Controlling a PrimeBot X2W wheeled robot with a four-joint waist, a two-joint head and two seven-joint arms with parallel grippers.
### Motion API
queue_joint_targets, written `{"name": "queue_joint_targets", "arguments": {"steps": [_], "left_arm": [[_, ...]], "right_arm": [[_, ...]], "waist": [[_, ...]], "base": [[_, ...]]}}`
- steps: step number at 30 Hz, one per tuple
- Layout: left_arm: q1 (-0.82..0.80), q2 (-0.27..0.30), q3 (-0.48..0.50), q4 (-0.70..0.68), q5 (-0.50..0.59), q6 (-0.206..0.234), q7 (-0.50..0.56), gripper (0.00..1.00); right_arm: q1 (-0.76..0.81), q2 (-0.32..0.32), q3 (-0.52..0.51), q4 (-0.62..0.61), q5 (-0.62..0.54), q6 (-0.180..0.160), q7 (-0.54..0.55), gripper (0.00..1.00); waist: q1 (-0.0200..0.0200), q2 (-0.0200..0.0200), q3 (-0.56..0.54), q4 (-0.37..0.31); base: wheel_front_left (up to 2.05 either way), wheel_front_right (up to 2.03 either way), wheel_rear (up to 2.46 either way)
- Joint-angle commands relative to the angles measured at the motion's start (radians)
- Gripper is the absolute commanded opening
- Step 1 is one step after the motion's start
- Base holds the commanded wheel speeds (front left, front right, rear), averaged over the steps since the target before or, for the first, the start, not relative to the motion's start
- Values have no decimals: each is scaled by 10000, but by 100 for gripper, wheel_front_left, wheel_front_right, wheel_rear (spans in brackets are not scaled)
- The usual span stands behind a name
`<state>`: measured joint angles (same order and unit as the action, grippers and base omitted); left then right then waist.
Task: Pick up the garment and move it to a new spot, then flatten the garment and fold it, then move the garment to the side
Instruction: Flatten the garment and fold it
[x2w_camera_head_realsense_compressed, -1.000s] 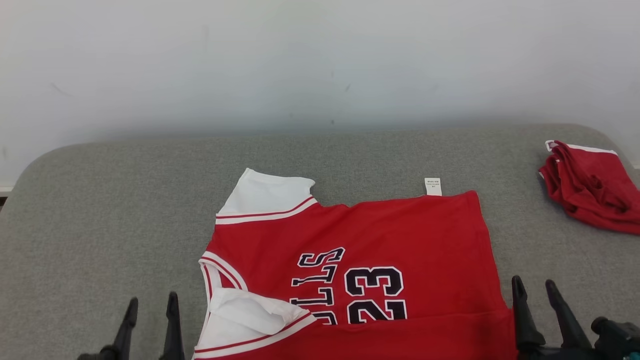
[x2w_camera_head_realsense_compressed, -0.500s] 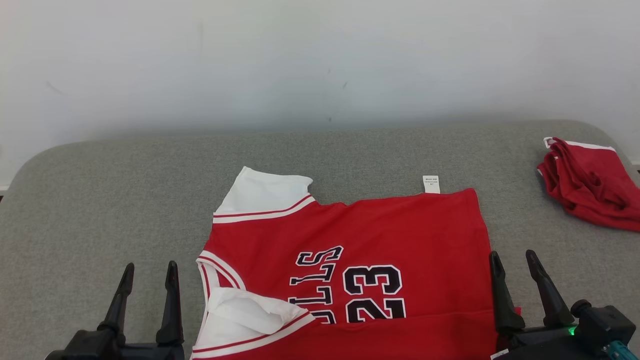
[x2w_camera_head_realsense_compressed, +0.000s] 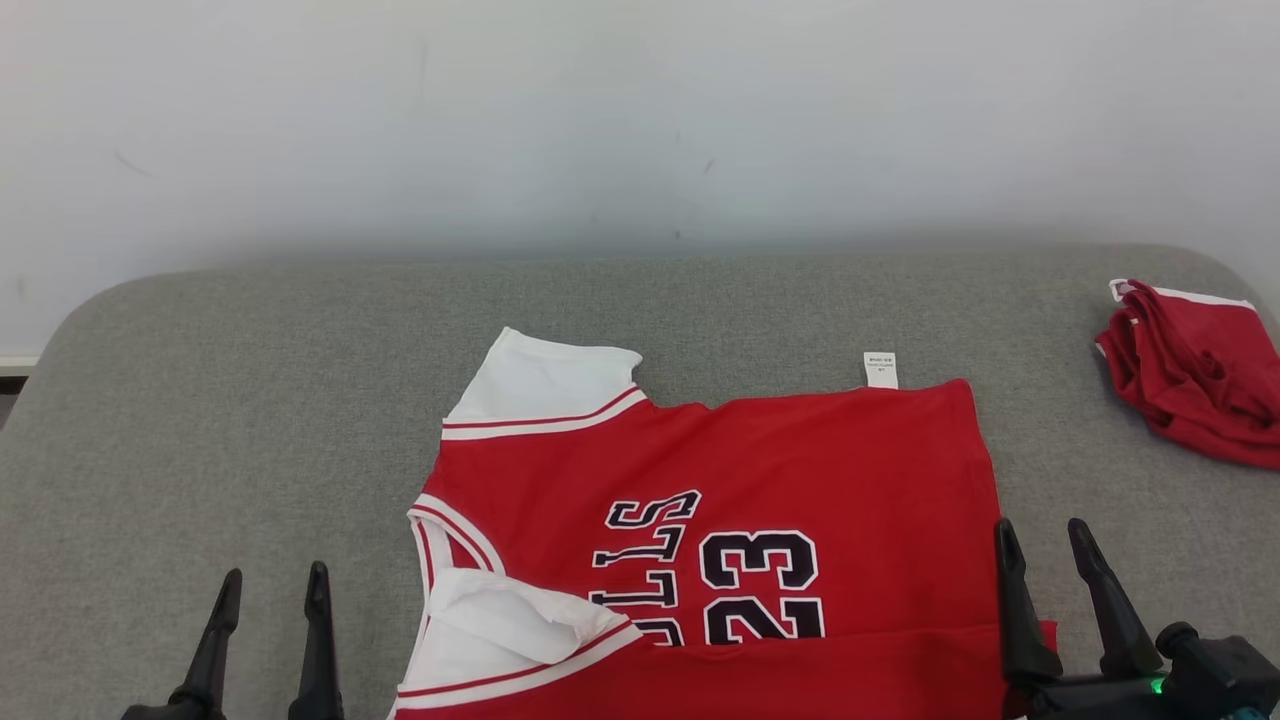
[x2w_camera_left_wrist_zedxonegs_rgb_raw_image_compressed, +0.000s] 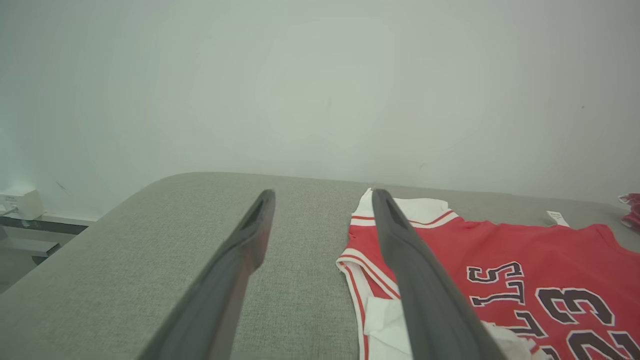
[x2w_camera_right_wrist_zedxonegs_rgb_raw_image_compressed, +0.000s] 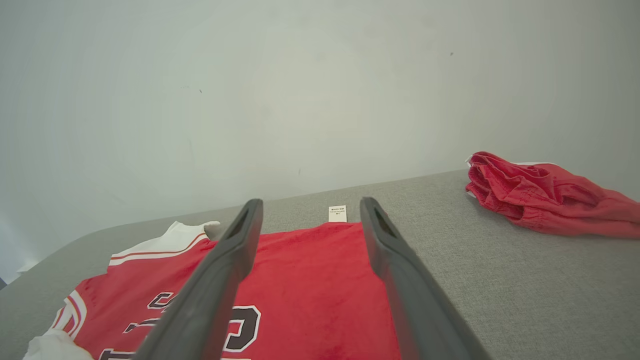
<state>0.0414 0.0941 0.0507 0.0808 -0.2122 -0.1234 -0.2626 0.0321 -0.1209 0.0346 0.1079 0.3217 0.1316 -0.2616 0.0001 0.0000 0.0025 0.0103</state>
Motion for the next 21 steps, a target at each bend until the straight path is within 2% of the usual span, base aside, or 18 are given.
{"name": "queue_joint_targets", "arguments": {"steps": [1, 9, 12, 16, 21], "left_arm": [[139, -46, 57, -73, 121, -31, -28, 100], [266, -138, 97, -91, 190, -70, -28, 100], [-84, -14, -29, 57, 255, -82, -28, 100], [-960, 523, -324, 430, 154, -63, -28, 100], [-2739, 1558, -1301, 927, -492, -67, 354, 100]], "right_arm": [[162, 51, -43, -68, -93, -24, -40, 100], [209, 43, -110, -60, -108, -24, -40, 100], [-33, -85, -273, 54, -8, -24, -41, 100], [-694, -441, -299, 642, 119, -24, 117, 100], [-2242, -982, -178, 1658, 520, -24, 1118, 100]], "waist": [[-1, 0, -5, 4], [-1, 0, 72, -37], [-1, 0, 252, -37], [-1, 0, 555, -135], [-1, 0, 1271, -376]], "base": [[0, 0, 0], [0, 0, 0], [0, 0, 0], [0, 0, 0], [0, 0, 0]]}}
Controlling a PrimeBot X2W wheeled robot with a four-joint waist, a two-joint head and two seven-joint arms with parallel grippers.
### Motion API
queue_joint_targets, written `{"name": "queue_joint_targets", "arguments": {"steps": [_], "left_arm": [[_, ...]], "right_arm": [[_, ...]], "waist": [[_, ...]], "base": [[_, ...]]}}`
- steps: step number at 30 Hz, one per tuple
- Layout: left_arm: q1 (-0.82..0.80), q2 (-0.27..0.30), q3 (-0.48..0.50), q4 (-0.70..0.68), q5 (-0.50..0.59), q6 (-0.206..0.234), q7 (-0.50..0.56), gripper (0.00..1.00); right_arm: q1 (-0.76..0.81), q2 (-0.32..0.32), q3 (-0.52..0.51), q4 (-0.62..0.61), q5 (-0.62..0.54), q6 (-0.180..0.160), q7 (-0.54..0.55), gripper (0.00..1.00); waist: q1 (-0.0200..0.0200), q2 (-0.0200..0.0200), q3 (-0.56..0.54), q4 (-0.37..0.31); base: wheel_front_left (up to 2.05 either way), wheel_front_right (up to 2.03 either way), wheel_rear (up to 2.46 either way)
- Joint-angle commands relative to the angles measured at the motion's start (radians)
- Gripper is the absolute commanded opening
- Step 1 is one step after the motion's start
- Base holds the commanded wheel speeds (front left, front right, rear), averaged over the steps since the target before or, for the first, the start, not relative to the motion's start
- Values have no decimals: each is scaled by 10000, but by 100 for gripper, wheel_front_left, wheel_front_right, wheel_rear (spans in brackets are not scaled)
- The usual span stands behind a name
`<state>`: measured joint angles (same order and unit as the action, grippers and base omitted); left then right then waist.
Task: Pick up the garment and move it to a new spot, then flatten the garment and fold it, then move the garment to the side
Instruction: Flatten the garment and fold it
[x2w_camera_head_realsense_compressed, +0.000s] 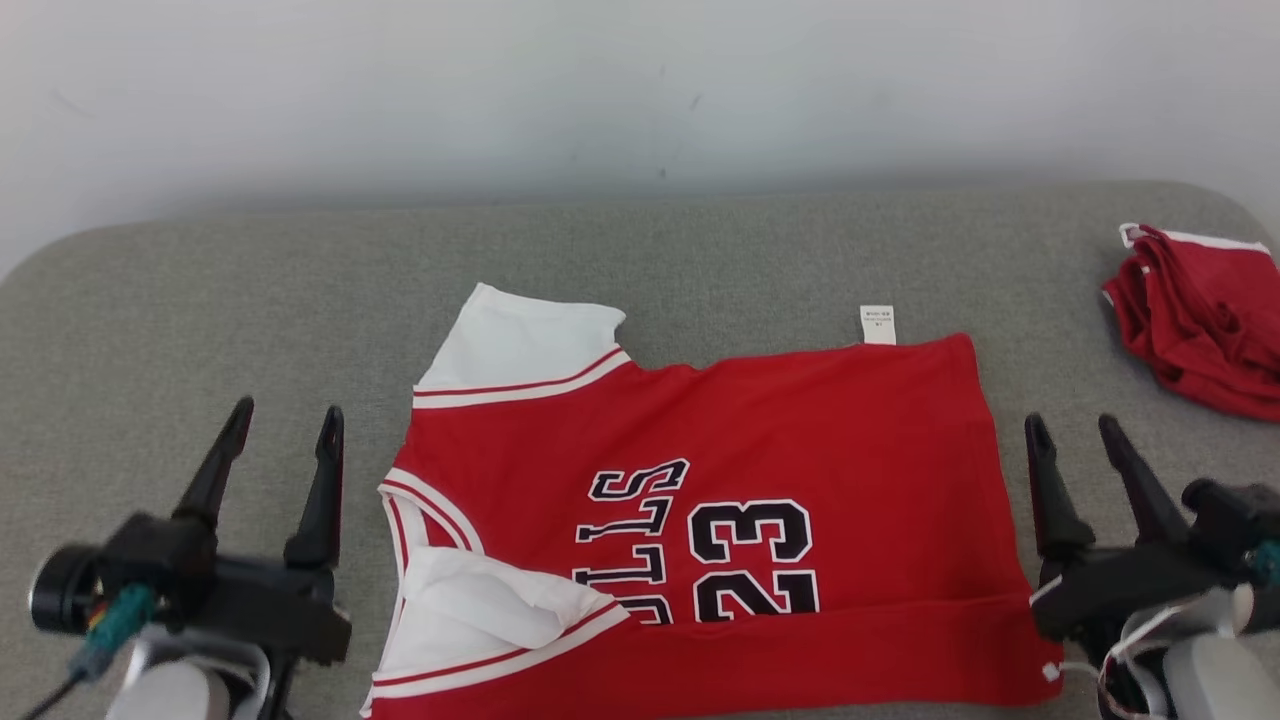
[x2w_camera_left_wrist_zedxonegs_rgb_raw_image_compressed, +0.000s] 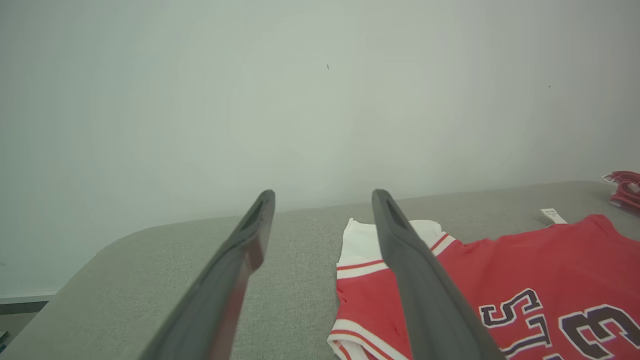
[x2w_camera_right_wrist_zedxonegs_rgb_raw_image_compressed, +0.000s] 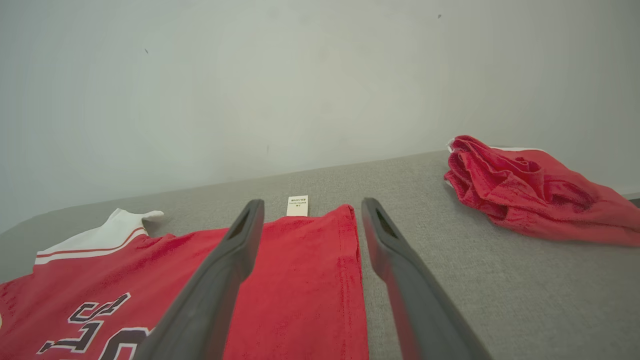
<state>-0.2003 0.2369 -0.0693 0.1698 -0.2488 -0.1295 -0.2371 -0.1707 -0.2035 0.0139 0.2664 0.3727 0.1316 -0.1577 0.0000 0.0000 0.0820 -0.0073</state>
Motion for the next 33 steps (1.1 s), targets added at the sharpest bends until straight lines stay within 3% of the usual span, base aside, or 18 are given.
{"name": "queue_joint_targets", "arguments": {"steps": [1, 9, 16, 23, 33], "left_arm": [[-689, 364, -336, 153, -338, -7, 281, 100], [-4148, 1936, -2242, 1164, -2028, 2, 2110, 100], [-6839, 2705, -4197, 2759, -3254, 3, 3775, 100], [-8176, 2838, -5255, 4051, -4010, 2, 4202, 100], [-9531, 2846, -6605, 5589, -4705, 3, 4296, 100]], "right_arm": [[-604, -228, 90, 244, 119, -24, 217, 100], [-3605, -799, 674, 1886, 665, -24, 1670, 100], [-5778, -916, 1484, 3478, 971, -24, 2821, 100], [-7014, -716, 2310, 4694, 1215, -24, 3348, 100], [-8174, -322, 3456, 5752, 1692, -24, 3279, 100]], "waist": [[0, 0, 648, -254], [0, 0, 2251, -653], [0, 0, 3242, -964], [0, 0, 3686, -1366], [0, 0, 4173, -1761]], "base": [[0, 0, 0], [0, 0, 0], [0, 0, 0], [0, 0, 0], [0, 0, 0]]}}
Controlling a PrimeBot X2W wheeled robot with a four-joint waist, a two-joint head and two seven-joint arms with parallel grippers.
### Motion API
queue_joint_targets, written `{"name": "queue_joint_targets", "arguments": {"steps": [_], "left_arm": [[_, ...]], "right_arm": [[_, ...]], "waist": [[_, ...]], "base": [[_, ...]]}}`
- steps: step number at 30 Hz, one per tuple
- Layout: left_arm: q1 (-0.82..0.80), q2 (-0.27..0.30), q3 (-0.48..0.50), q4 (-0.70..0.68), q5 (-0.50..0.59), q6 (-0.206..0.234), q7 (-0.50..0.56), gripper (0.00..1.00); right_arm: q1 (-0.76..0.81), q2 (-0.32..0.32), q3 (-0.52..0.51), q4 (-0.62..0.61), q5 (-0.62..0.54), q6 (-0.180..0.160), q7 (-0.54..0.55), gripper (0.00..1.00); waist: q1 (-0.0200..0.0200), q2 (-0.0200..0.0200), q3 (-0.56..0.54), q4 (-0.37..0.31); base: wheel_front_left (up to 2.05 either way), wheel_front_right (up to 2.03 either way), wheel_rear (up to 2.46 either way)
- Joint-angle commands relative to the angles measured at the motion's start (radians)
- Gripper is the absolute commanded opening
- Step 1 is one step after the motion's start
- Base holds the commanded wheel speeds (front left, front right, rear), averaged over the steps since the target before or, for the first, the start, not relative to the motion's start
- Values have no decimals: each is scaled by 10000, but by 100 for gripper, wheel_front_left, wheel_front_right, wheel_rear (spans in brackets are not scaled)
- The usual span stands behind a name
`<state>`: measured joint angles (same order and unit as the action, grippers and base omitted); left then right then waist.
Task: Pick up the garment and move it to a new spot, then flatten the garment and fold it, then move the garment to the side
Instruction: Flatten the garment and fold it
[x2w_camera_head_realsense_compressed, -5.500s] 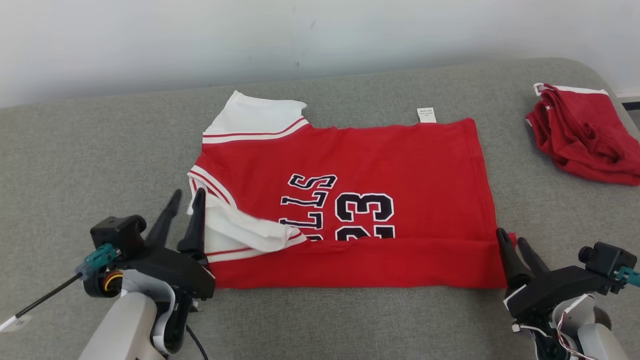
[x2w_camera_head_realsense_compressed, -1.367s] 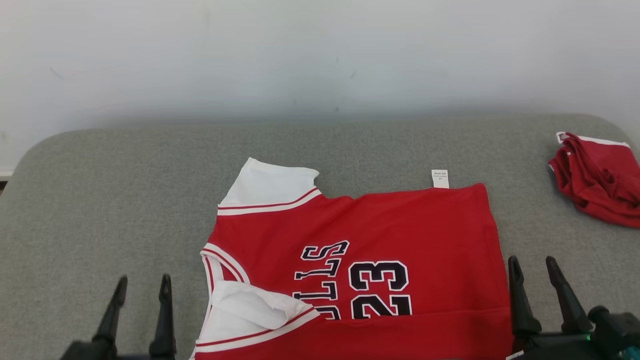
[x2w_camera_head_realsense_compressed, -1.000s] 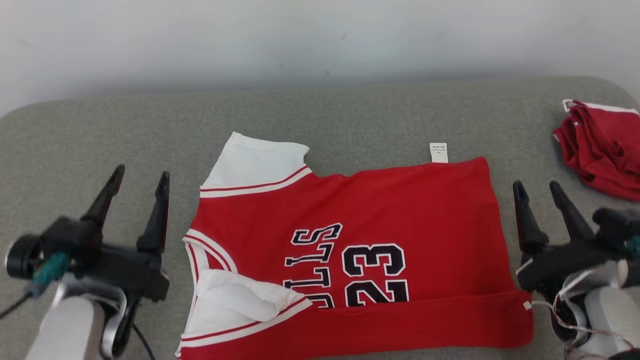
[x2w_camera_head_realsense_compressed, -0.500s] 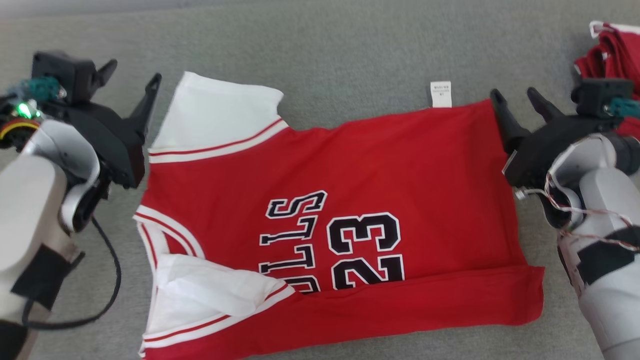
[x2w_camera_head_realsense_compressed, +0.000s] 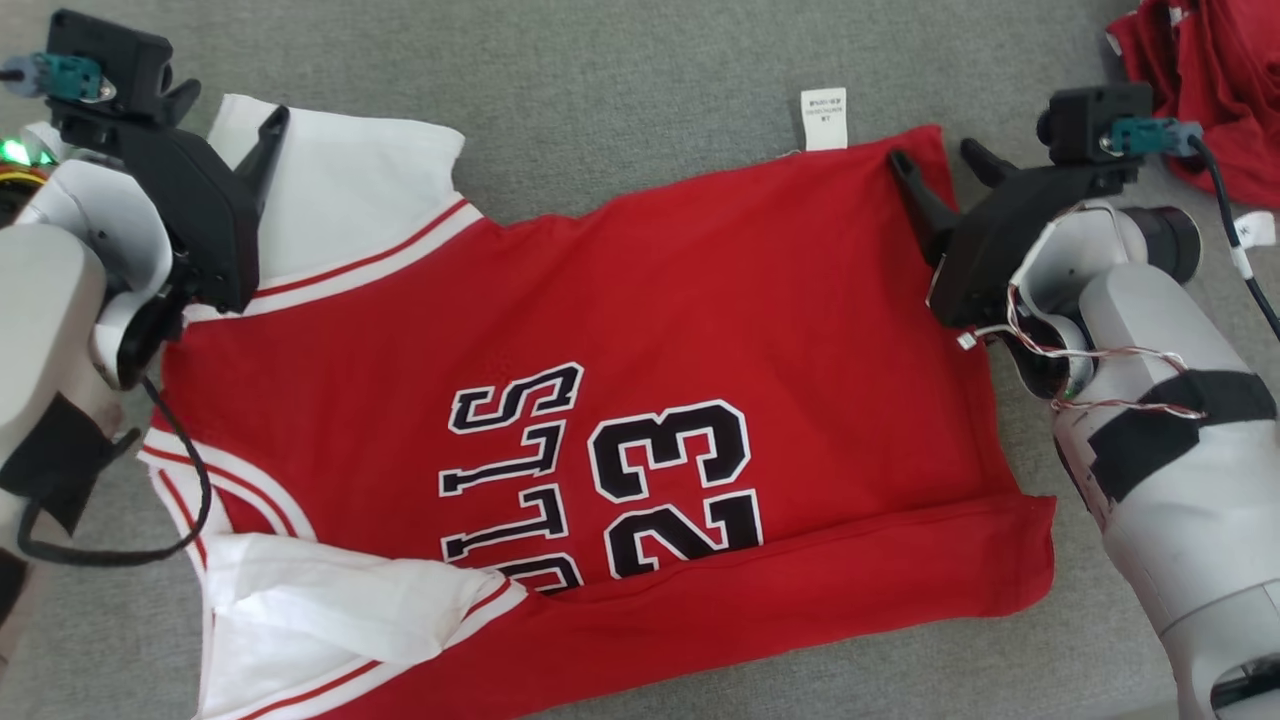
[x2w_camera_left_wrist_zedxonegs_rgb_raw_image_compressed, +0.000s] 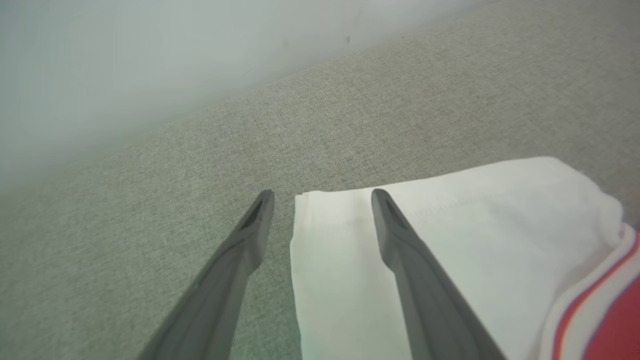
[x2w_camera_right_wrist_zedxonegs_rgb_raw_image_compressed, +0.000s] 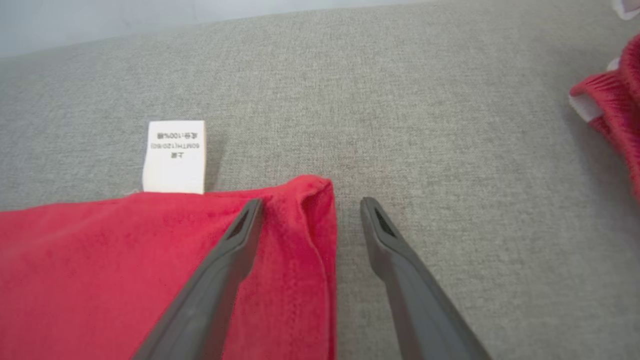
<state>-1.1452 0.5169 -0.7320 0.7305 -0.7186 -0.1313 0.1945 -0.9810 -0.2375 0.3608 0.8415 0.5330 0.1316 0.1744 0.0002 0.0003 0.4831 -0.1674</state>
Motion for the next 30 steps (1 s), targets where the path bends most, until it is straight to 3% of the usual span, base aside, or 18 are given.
{"name": "queue_joint_targets", "arguments": {"steps": [1, 11, 12, 13, 14, 21, 30], "left_arm": [[-189, 61, -67, 122, -72, 21, -61, 100], [-794, -277, -608, 1638, -652, 22, 483, 100], [-813, -333, -646, 1716, -751, 20, 608, 90], [-818, -377, -682, 1787, -926, 17, 755, 35], [-802, -418, -755, 1821, -1075, 17, 944, 0], [-1149, -474, -824, 1535, -1609, 22, 353, 0], [-298, -506, -807, 433, -2323, 22, -1858, 0]], "right_arm": [[-158, 73, 90, 58, 119, -24, -76, 100], [-742, 289, 941, 848, 631, -25, 128, 98], [-792, 298, 1026, 927, 691, -25, 211, 74], [-837, 300, 1110, 1020, 738, -25, 303, 27], [-849, 305, 1165, 1096, 808, -25, 381, 0], [-1147, -7, 1256, 1360, 1055, -26, -288, 0], [-460, -493, 1588, 1335, 1359, -26, -2267, 0]], "waist": [[-2, -3, 208, -190], [-2, -3, 362, -226], [-2, -3, 362, -215], [-2, -3, 357, -199], [-2, -3, 348, -187], [-2, -3, 120, 81], [-2, -3, -884, 681]], "base": [[0, 0, 0], [0, 0, 0], [0, 0, 0], [0, 0, 0], [0, 0, 0], [0, 0, 0], [0, 0, 0]]}}
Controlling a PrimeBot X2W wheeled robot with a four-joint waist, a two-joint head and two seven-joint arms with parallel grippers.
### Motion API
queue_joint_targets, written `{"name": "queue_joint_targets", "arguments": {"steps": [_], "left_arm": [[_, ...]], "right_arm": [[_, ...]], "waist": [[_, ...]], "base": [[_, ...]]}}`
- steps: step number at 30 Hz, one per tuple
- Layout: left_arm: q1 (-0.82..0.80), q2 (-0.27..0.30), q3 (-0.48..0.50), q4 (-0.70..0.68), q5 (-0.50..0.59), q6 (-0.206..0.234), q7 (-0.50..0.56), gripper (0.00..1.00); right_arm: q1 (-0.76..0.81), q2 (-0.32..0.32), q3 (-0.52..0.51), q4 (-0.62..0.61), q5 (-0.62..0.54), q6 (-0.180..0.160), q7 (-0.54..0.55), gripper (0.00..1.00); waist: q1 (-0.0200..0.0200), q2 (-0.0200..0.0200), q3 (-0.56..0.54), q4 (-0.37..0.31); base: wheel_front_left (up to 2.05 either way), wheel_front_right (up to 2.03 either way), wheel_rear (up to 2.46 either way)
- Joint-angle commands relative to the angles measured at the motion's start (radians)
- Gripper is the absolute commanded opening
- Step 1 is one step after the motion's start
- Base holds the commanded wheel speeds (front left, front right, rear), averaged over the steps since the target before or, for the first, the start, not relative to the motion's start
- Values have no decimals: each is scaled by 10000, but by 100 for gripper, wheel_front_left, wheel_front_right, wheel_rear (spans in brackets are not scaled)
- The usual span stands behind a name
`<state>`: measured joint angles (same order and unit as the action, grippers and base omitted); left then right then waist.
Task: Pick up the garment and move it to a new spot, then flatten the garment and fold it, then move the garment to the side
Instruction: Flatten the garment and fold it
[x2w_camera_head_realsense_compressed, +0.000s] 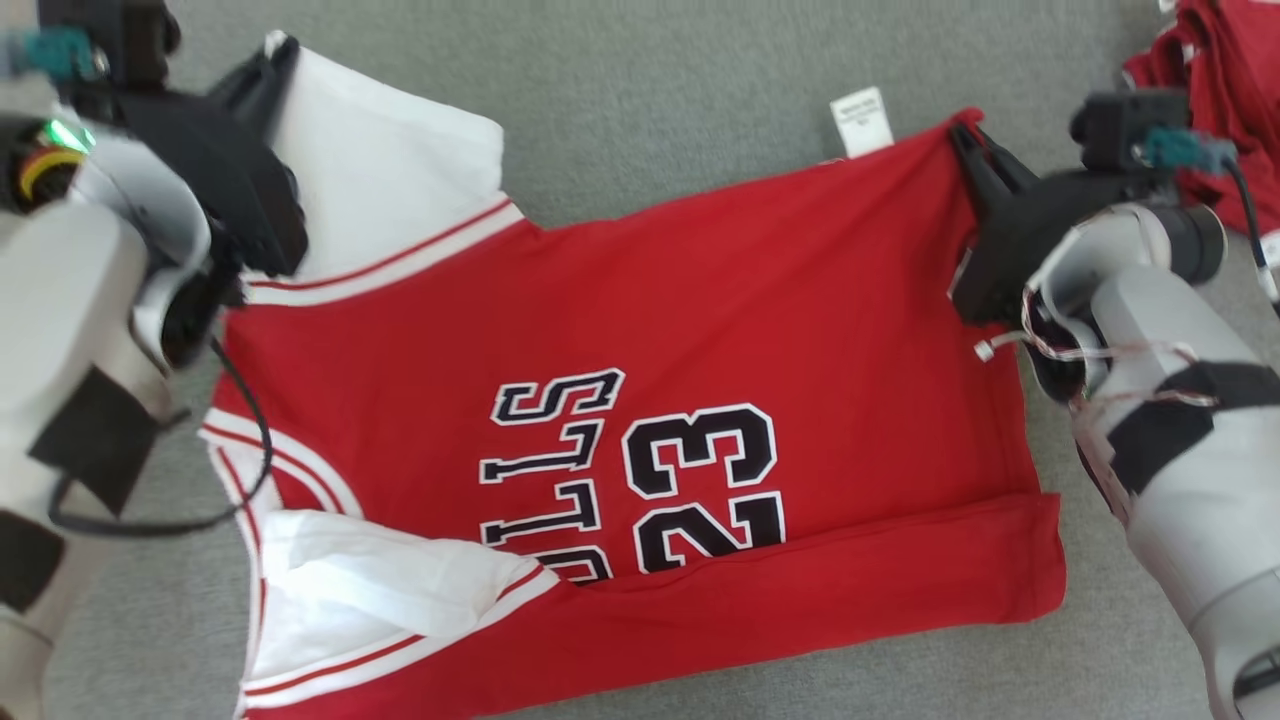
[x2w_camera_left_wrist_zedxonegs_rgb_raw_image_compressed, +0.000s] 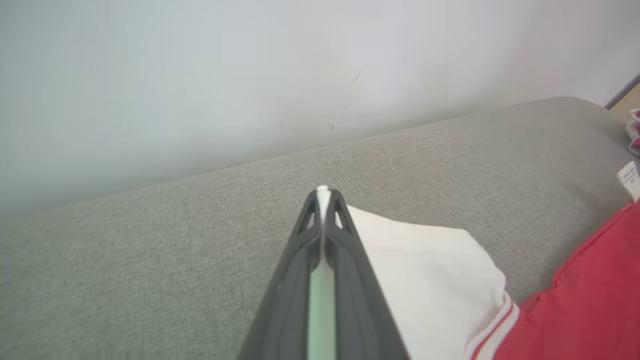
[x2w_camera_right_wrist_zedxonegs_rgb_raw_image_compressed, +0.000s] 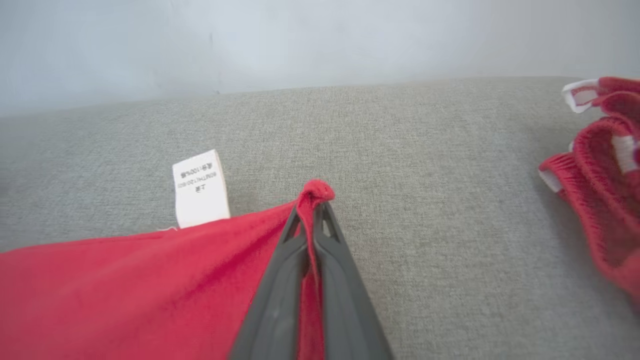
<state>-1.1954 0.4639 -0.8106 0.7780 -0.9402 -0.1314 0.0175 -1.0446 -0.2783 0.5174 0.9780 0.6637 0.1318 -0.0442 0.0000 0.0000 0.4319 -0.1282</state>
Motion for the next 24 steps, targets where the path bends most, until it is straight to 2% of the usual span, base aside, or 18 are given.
{"name": "queue_joint_targets", "arguments": {"steps": [1, 7, 10, 18, 24], "left_arm": [[384, 57, -24, -213, -149, 24, -339, 0], [1514, 191, -1, -1114, -238, 47, -1393, 0], [2284, 354, 23, -1779, -296, 226, -1823, 0], [4622, 843, 490, -4109, -727, 1246, -2593, 0], [6567, 1044, 1169, -5801, -784, 2119, -2807, 0]], "right_arm": [[309, -161, 49, -96, 101, -28, -336, 0], [1124, -547, 442, -383, 249, -28, -1219, 0], [1600, -762, 590, -563, 382, -28, -1654, 0], [2904, -1325, 506, -1351, 568, -28, -2194, 0], [4352, -1606, -728, -2782, 237, -28, -2208, 0]], "waist": [[0, 0, -488, 357], [0, 0, -1007, 668], [0, 0, -1238, 848], [0, 0, -1682, 1169], [0, 0, -1904, 1278]], "base": [[0, 0, 0], [0, 0, 0], [0, 0, 0], [0, 0, 0], [0, 0, 0]]}}
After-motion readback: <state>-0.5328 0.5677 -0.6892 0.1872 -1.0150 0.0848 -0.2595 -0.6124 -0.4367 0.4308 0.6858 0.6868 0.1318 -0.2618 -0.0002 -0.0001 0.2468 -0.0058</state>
